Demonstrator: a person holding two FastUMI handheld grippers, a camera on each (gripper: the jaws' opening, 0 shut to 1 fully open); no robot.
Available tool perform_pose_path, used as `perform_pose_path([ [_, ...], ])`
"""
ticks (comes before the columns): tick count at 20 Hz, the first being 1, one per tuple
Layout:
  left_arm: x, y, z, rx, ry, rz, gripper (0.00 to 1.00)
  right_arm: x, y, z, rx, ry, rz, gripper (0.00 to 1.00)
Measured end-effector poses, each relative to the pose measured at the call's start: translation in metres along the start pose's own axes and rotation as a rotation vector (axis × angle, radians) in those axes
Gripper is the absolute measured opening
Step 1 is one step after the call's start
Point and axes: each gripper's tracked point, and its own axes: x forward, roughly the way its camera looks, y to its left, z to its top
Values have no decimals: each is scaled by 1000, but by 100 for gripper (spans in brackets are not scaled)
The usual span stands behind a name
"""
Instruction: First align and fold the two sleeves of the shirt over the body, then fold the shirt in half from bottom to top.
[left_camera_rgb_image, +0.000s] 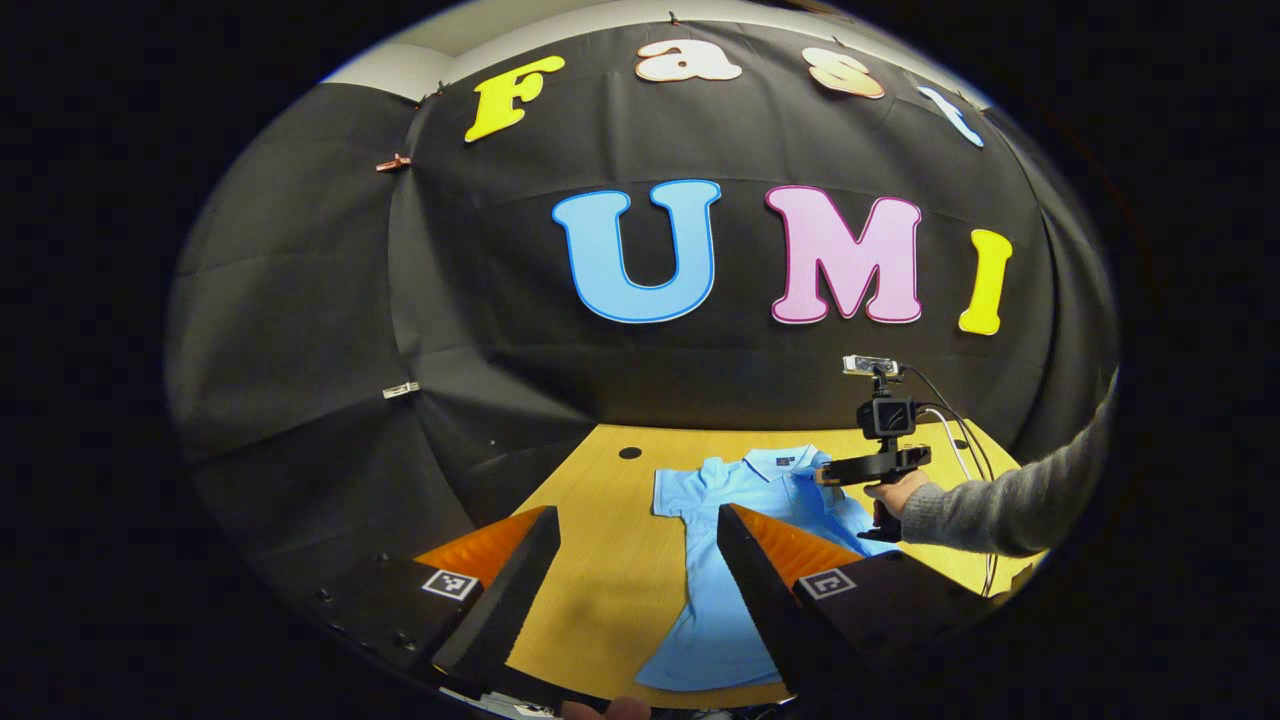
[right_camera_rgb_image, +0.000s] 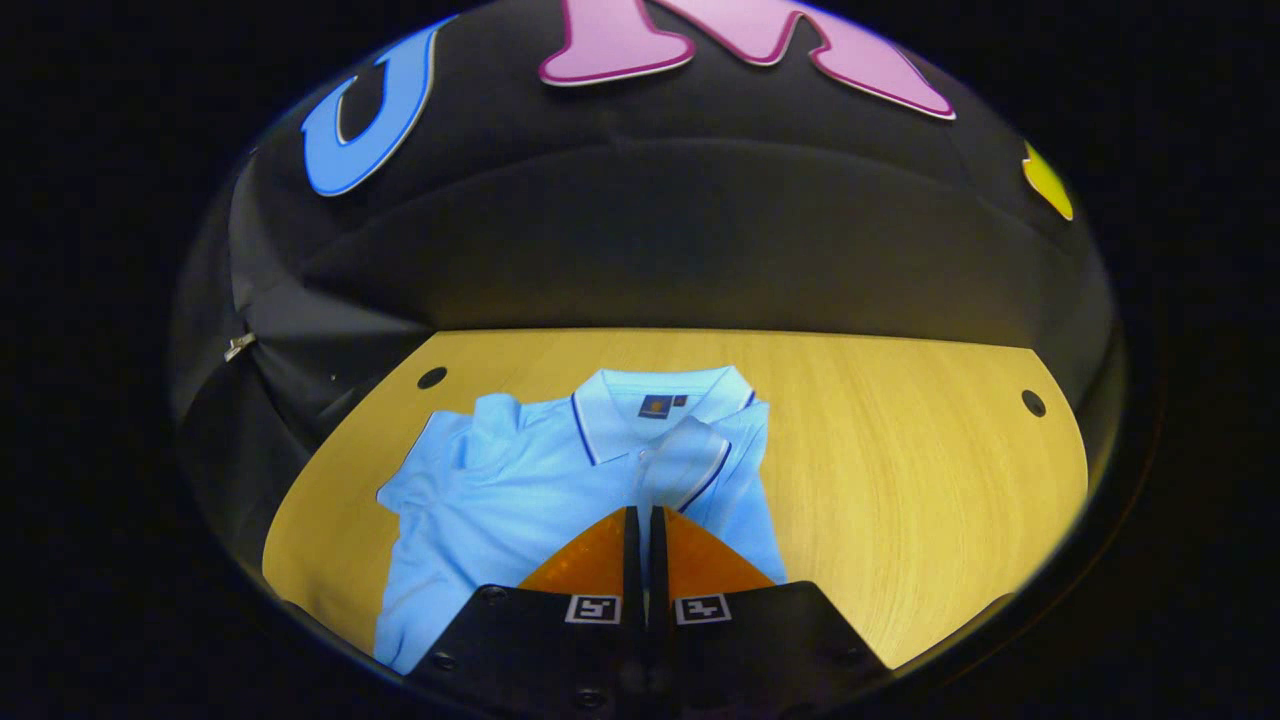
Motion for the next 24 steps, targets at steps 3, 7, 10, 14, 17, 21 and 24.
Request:
perform_pose_path([
  [3, -2, 8, -4, -10, 8, 17, 100, 11, 19, -18, -51, 42, 16, 5],
  [7, -4, 13, -9, -12, 18, 32, 100, 21, 29, -39, -98, 99, 26, 5],
  [10, -2, 15, -8, -14, 18, 36, 100, 26, 29, -47, -118, 121, 18, 5],
  [14, 2, 18, -6, -17, 14, 40, 100, 27, 32, -51, -111, 127, 20, 5],
  [17, 5, 18, -10, -8, 23, 41, 100, 28, 32, -52, -125, 120, 18, 15],
  [21, 7, 17, -7, -9, 14, 33, 100, 27, 42, -52, -115, 115, 40, 40],
  [24, 9, 15, -7, -3, 15, 26, 100, 26, 49, -53, -116, 108, 49, 58],
])
